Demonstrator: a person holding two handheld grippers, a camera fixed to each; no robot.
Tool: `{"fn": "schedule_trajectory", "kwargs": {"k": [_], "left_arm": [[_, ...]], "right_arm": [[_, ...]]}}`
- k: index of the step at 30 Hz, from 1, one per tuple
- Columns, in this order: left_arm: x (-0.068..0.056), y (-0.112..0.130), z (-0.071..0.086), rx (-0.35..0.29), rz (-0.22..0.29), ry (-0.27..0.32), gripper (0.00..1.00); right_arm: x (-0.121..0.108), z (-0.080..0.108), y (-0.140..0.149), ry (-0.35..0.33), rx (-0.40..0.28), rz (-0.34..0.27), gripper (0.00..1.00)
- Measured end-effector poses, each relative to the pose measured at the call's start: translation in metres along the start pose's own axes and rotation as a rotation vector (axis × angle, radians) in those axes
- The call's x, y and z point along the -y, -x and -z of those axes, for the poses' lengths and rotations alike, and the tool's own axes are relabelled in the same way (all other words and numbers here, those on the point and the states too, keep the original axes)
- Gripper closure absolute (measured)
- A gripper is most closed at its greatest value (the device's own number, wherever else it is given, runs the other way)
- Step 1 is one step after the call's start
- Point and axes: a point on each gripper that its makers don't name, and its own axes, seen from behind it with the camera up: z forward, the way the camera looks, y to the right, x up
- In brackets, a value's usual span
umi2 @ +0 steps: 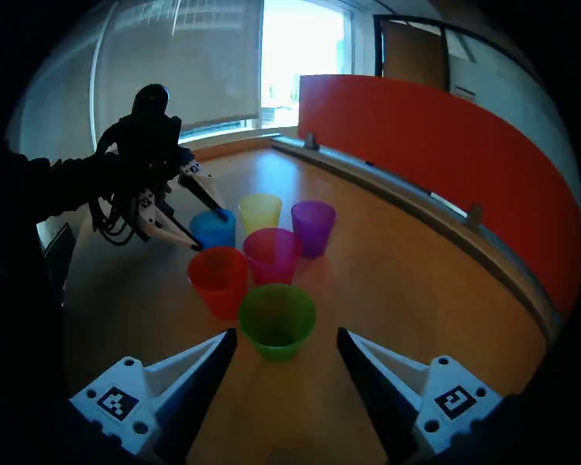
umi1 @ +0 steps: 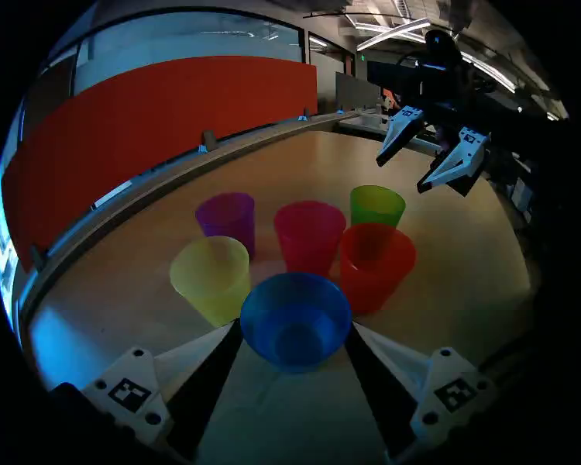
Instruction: Pour water
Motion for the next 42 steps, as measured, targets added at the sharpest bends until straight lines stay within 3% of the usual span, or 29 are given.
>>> {"fn": "schedule_trajectory", "kwargs": {"k": [11,21,42], "left_arm": [[0.0000,-0.0012,-0.0045,-0.008,0.009,-0.001,0.13],[0.0001,-0.0020,-0.0052,-0.020,-0.006,-0.011,0.14],[-0.0028,-0.0060,-0.0044,-0.031,0.014,0.001,0.15]], "right_arm": [[-0.0001,-0.0004,-0.0001,-0.002,-0.005,-0.003,0.00],[-0.0017,-0.0001,0.0033,-0.001,-0.005,-0.010,0.00],[-0.0003,-0.0006,0.0046,-0.004,-0.007,-0.016,0.00]]}}
